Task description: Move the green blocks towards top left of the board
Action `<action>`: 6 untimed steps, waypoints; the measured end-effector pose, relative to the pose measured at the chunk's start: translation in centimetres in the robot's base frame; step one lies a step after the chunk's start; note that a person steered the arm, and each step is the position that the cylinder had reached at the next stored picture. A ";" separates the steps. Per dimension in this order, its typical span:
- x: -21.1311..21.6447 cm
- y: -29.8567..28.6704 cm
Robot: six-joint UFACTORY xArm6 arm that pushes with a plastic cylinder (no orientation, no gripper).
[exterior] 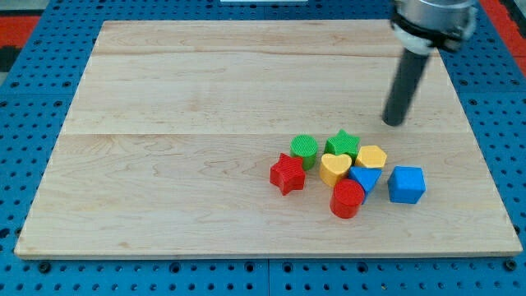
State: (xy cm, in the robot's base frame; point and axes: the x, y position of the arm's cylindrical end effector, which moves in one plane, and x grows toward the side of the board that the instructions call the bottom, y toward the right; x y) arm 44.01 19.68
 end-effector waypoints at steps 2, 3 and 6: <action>4.9 -6.9; 4.5 -11.3; 3.7 -22.2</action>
